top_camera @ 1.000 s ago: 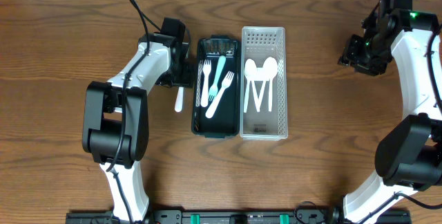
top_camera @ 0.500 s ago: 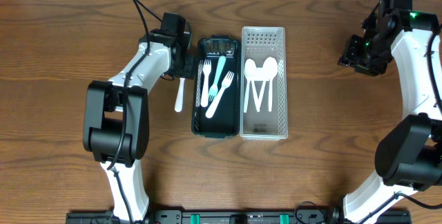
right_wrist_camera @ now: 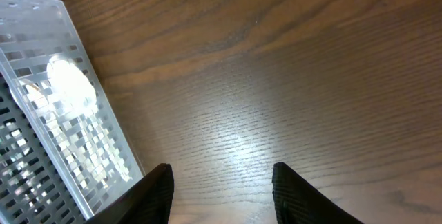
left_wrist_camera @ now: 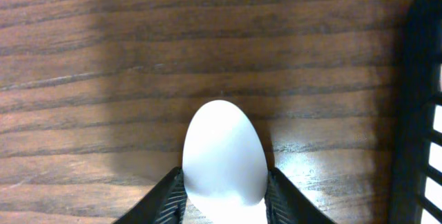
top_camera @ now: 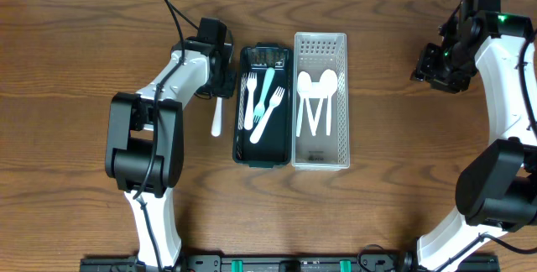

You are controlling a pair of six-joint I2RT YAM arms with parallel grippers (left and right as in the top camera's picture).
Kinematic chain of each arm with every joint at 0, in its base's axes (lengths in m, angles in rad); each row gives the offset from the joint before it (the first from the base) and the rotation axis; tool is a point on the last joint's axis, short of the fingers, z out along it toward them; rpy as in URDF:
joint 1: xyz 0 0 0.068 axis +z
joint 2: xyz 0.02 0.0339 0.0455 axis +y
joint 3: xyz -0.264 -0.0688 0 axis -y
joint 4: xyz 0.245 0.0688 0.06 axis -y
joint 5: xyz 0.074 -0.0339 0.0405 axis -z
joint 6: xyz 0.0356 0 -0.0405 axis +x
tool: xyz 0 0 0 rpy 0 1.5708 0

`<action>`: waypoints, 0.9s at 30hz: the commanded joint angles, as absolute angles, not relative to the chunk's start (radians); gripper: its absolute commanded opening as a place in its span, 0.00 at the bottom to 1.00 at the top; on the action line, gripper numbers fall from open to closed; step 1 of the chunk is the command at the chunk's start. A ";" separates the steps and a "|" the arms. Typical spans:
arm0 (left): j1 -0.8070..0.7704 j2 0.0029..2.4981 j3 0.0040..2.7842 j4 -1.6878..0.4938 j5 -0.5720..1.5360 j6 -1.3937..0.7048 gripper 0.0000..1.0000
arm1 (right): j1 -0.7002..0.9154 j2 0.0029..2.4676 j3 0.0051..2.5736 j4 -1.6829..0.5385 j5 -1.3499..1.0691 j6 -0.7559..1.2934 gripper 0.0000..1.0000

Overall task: Pack container
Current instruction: 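Grasp the white spoon beside the black tray with the left gripper, then place the white spoon into the black tray and release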

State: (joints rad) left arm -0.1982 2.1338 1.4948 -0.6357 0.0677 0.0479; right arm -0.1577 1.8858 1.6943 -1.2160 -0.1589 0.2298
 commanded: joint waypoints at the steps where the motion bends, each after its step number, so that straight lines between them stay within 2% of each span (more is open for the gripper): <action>1: -0.197 2.176 1.492 -0.671 0.065 0.049 0.30 | -0.156 1.888 1.705 -1.224 -0.153 0.231 0.49; 6: -0.197 2.131 1.534 -0.763 0.002 0.099 0.25 | -0.156 1.888 1.705 -1.229 -0.154 0.231 0.48; 12: -0.210 1.945 1.637 -0.937 -0.037 0.126 0.22 | -0.156 1.888 1.705 -1.230 -0.154 0.231 0.48; 19: -0.353 1.698 1.662 -0.987 0.146 0.043 0.19 | -0.156 1.888 1.705 -1.242 -0.154 0.231 0.47; 27: -0.480 1.784 1.625 -0.937 0.146 -0.082 0.19 | -0.156 1.888 1.705 -1.223 -0.154 0.231 0.47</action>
